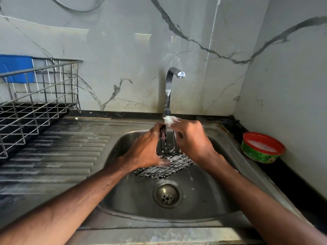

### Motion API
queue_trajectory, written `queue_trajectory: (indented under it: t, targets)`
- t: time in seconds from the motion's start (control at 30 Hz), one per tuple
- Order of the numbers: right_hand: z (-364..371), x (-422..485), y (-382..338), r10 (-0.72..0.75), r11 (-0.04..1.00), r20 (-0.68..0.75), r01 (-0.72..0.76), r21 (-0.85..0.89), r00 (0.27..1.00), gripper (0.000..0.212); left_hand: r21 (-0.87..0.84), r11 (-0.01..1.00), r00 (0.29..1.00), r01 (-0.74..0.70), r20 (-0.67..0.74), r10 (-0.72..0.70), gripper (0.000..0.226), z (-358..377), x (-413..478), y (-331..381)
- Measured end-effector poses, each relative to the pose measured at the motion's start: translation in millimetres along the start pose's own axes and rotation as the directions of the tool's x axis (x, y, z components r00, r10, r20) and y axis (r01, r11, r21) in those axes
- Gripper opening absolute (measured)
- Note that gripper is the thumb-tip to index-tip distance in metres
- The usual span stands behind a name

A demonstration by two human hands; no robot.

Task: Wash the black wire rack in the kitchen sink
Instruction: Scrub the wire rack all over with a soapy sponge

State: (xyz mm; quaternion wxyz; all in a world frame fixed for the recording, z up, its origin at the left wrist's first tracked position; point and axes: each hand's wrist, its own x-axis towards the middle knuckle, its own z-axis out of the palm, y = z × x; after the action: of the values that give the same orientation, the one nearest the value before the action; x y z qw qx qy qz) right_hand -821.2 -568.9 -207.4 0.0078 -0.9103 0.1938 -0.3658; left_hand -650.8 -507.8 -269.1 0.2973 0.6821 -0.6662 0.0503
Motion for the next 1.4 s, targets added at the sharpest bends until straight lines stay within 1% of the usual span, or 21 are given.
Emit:
queue_trajectory:
  t: [0.1, 0.13, 0.2, 0.23, 0.27, 0.3, 0.37, 0.43, 0.47, 0.53, 0.63, 0.7, 0.77, 0.83, 0.9, 0.97, 1.07, 1.17, 1.23, 1.3, 1.4]
  targets:
    - [2, -6, 36, 0.202, 0.979, 0.024, -0.201, -0.031, 0.979, 0.038, 0.006, 1.000, 0.999, 0.022, -0.031, -0.021, 0.117, -2, -1, -1]
    - [3, -9, 50, 0.276, 0.961, 0.051, -0.275, -0.032, 0.960, 0.035, 0.003, 1.000, 0.999, 0.026, -0.033, -0.026, 0.113, -4, -1, -3]
    - [1, -14, 68, 0.397, 0.918, 0.059, -0.397, -0.013, 0.916, 0.020, -0.002, 0.999, 0.999, 0.040, -0.035, -0.040, 0.110, -6, -1, -7]
    - [1, -15, 70, 0.424, 0.905, 0.048, -0.425, 0.004, 0.904, 0.022, -0.004, 0.999, 0.998, 0.045, -0.031, -0.045, 0.109, -6, -1, -7]
    - [1, -15, 66, 0.415, 0.909, 0.045, -0.416, 0.014, 0.909, 0.024, -0.002, 0.999, 0.999, 0.042, -0.030, -0.042, 0.110, -5, -1, -6]
    - [3, -13, 58, 0.372, 0.928, 0.044, -0.372, 0.017, 0.927, 0.025, 0.003, 0.999, 0.999, 0.037, -0.030, -0.037, 0.111, -4, 0, -5]
    - [3, -9, 28, 0.233, 0.971, 0.033, -0.234, 0.046, 0.972, 0.020, 0.006, 1.000, 0.999, 0.029, -0.026, -0.028, 0.119, -2, 0, -2]
    - [2, -5, 4, 0.091, 0.994, -0.005, -0.090, 0.061, 0.996, 0.025, 0.011, 0.999, 0.999, 0.036, -0.015, -0.036, 0.127, -1, 0, -1]
    - [1, -6, -1, 0.056, 0.996, -0.002, -0.056, 0.063, 0.998, 0.028, 0.018, 0.999, 0.999, 0.046, -0.010, -0.046, 0.129, -2, 0, -1]
    - [3, -8, 7, 0.074, 0.996, 0.035, -0.076, 0.056, 0.997, 0.032, 0.016, 0.997, 0.998, 0.070, -0.006, -0.070, 0.129, -5, -1, -3]
    - [5, -13, 40, 0.263, 0.965, 0.104, -0.264, -0.010, 0.959, 0.027, 0.015, 0.997, 0.997, 0.080, -0.025, -0.079, 0.120, -11, -1, -4]
    - [4, -15, 50, 0.361, 0.932, 0.085, -0.362, 0.002, 0.929, 0.034, 0.000, 0.996, 0.996, 0.084, -0.039, -0.084, 0.115, -14, -2, -3]
    - [3, -13, 40, 0.326, 0.944, 0.099, -0.329, 0.014, 0.940, 0.034, 0.011, 0.995, 0.995, 0.095, -0.029, -0.094, 0.117, -13, -2, -3]
    - [2, -9, 15, 0.217, 0.972, 0.151, -0.227, 0.051, 0.964, 0.030, 0.001, 0.994, 0.994, 0.106, -0.007, -0.106, 0.127, -10, -1, -5]
    - [1, -9, -2, 0.150, 0.986, 0.167, -0.160, 0.053, 0.975, 0.029, -0.020, 0.993, 0.993, 0.114, 0.000, -0.114, 0.131, -9, 0, -6]
    - [1, -8, 6, 0.180, 0.982, 0.169, -0.188, 0.030, 0.969, 0.032, -0.003, 0.993, 0.993, 0.117, -0.012, -0.117, 0.129, -11, 0, -6]
    - [-4, -13, 33, 0.334, 0.943, 0.204, -0.328, -0.062, 0.920, 0.037, -0.003, 0.991, 0.991, 0.133, -0.027, -0.133, 0.123, -15, -1, -5]
    - [-5, -16, 43, 0.437, 0.899, 0.166, -0.431, -0.076, 0.884, 0.039, -0.009, 0.989, 0.988, 0.150, -0.022, -0.150, 0.117, -15, -2, -2]
    - [-4, -14, 34, 0.421, 0.907, 0.164, -0.408, -0.109, 0.892, 0.039, -0.008, 0.986, 0.986, 0.166, -0.023, -0.166, 0.119, -16, -1, 0]
    - [-2, -13, 18, 0.359, 0.932, 0.165, -0.342, -0.123, 0.919, 0.035, -0.001, 0.980, 0.980, 0.199, -0.014, -0.199, 0.126, -17, -1, -1]
    - [1, -10, -4, 0.288, 0.957, 0.183, -0.275, -0.091, 0.940, 0.029, -0.020, 0.965, 0.966, 0.260, 0.009, -0.260, 0.131, -17, 0, -6]
